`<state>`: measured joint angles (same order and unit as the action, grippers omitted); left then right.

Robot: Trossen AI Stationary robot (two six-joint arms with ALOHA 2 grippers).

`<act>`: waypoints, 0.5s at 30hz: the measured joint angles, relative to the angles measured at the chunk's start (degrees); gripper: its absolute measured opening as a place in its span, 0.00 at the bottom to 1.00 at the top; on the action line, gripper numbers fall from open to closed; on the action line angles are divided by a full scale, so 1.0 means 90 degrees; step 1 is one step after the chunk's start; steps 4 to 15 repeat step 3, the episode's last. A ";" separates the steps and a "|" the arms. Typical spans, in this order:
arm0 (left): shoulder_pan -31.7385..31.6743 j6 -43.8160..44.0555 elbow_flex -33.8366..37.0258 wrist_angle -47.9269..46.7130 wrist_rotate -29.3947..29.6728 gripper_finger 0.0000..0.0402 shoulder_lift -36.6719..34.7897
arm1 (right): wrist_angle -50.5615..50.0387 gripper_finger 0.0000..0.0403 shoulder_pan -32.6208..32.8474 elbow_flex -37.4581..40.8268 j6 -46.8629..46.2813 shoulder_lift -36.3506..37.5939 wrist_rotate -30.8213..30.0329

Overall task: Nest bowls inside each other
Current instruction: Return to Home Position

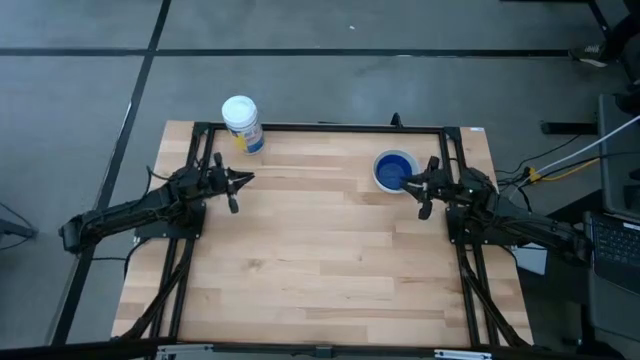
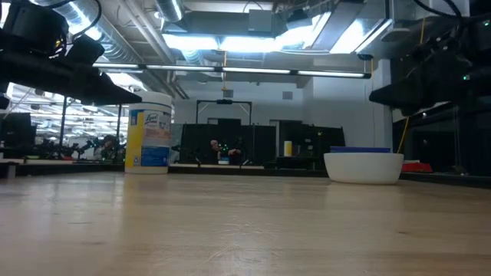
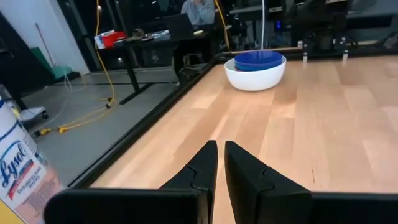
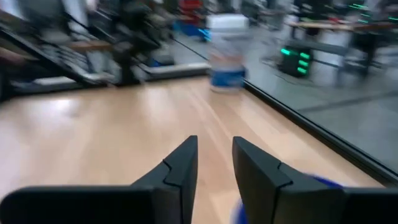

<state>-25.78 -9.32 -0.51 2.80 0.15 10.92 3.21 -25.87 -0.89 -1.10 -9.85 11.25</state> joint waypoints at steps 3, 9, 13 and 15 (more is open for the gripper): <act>0.0000 0.0370 0.0000 -0.0004 0.0003 0.07 0.0000 | 0.0406 0.27 0.0028 0.0000 -0.0262 0.0001 0.0685; 0.0000 0.0370 0.0000 -0.0004 0.0003 0.07 0.0000 | 0.0406 0.27 0.0028 0.0000 -0.0262 0.0001 0.0685; 0.0000 0.0370 0.0000 -0.0004 0.0003 0.07 0.0000 | 0.0406 0.27 0.0028 0.0000 -0.0262 0.0001 0.0685; 0.0000 0.0370 0.0000 -0.0004 0.0003 0.07 0.0000 | 0.0406 0.27 0.0028 0.0000 -0.0262 0.0001 0.0685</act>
